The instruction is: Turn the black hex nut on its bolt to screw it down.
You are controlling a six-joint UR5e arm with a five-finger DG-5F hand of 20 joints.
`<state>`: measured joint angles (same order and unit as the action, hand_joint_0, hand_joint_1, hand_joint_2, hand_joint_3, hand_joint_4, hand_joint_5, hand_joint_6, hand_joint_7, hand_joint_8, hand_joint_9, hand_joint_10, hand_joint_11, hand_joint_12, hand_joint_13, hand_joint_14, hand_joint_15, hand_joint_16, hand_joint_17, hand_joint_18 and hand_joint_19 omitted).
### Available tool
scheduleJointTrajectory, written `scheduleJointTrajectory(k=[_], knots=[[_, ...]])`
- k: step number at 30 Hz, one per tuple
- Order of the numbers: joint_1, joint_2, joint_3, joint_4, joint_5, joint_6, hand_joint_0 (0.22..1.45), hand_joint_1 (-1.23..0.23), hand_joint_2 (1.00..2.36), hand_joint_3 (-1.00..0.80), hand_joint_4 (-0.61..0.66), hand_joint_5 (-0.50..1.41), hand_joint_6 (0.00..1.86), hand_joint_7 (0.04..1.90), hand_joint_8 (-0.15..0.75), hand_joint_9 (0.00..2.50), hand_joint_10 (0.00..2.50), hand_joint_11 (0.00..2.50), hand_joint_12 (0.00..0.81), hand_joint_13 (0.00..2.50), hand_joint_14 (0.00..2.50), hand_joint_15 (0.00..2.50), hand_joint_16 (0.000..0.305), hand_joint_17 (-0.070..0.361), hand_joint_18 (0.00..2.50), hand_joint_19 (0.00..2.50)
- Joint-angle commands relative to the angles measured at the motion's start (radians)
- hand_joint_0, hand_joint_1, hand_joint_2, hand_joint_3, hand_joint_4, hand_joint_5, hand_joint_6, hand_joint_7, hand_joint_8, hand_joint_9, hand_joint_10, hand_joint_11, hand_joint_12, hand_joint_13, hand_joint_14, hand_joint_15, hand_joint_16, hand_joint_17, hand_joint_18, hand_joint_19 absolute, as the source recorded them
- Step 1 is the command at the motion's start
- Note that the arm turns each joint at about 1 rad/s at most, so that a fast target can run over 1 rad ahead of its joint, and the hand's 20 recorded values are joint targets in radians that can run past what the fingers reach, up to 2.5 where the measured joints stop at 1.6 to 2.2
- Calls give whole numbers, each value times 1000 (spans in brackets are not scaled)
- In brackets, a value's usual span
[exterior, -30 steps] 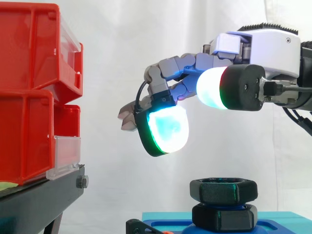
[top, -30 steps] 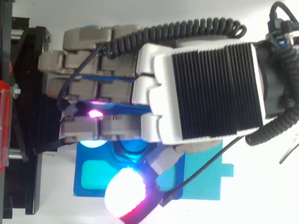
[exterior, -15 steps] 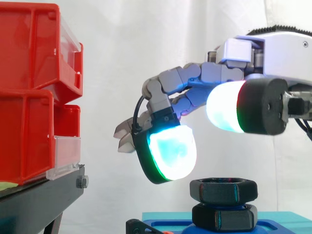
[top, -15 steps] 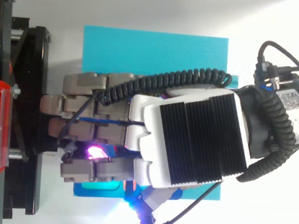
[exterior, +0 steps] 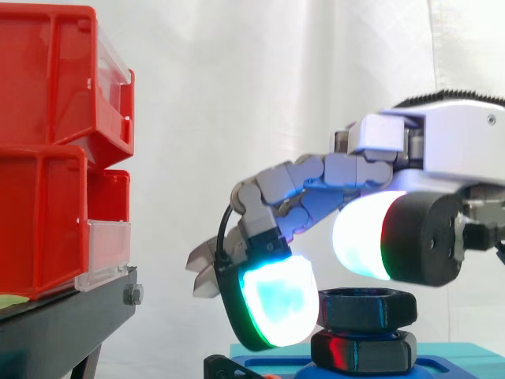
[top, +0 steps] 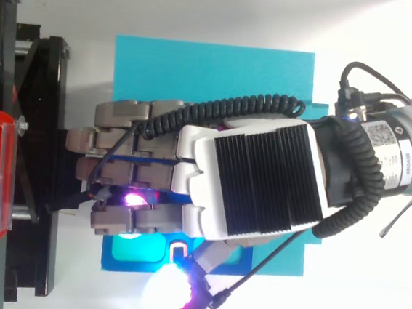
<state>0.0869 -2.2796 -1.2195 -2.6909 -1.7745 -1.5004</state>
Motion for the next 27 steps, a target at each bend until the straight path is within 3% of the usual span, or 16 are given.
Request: scheduleJointTrajectory(k=[1,18,27], knots=[[-4,-6,0,3,-2,14,490,-197,1000,-500,159,-13,504,1516,248,668,3,97,317,507,3,61,49,111,409,329],[-7,-6,0,3,-10,5,491,-197,1000,-500,122,2,504,1606,251,690,4,105,316,510,3,59,49,110,409,329],[-29,-6,0,19,-42,-15,491,-196,1000,-500,130,3,504,1619,251,692,4,105,316,512,1,61,49,110,412,329]])
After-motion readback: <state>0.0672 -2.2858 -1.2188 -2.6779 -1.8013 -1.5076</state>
